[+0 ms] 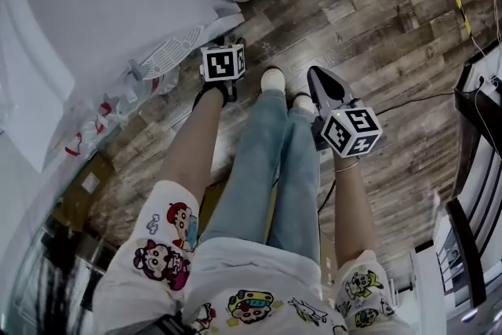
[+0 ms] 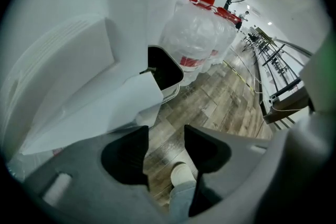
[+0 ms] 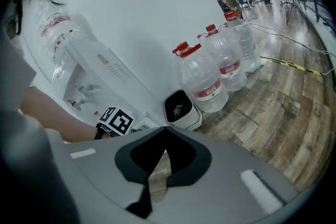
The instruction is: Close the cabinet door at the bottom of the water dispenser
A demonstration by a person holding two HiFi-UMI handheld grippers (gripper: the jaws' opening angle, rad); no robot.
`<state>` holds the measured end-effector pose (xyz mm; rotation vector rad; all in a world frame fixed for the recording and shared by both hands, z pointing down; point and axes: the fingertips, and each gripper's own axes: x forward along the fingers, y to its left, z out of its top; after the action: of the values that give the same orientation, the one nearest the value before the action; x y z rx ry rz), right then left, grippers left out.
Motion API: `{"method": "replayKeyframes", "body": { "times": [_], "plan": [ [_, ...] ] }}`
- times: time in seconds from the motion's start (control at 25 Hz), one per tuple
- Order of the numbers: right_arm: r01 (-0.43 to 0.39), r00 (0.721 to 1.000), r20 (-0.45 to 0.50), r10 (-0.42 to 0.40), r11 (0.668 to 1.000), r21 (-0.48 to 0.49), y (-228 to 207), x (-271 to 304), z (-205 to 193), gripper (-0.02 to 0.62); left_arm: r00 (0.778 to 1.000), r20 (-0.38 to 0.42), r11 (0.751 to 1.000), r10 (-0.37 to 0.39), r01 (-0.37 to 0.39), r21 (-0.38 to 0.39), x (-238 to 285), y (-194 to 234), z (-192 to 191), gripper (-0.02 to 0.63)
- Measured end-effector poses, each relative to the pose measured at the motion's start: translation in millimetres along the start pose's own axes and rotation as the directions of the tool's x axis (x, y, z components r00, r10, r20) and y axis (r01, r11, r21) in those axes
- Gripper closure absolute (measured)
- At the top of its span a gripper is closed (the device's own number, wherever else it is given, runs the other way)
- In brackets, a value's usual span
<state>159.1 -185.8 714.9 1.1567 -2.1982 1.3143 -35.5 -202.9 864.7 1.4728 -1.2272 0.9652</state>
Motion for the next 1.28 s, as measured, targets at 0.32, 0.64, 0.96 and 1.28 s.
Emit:
{"method": "replayKeyframes", "body": {
  "times": [0.32,0.64,0.96,1.28],
  "plan": [
    [0.004,1.000,0.007,-0.004,1.000,0.011,-1,10,10,0.584,1.000,0.009,1.000,0.007,-0.007,0.016,9,3,19,0.390],
    [0.012,1.000,0.004,-0.012,1.000,0.019,-9,14,12,0.584,1.000,0.016,0.999,0.011,-0.011,0.045,16,2,32,0.373],
    [0.010,1.000,0.006,-0.010,1.000,0.000,-8,12,18,0.584,1.000,0.020,1.000,0.000,-0.001,0.030,9,-6,32,0.368],
    [-0.021,1.000,0.004,0.021,0.997,-0.079,12,-14,42,0.584,0.997,0.068,1.000,-0.020,0.019,0.015,-26,-34,34,0.367]
  ]
}}
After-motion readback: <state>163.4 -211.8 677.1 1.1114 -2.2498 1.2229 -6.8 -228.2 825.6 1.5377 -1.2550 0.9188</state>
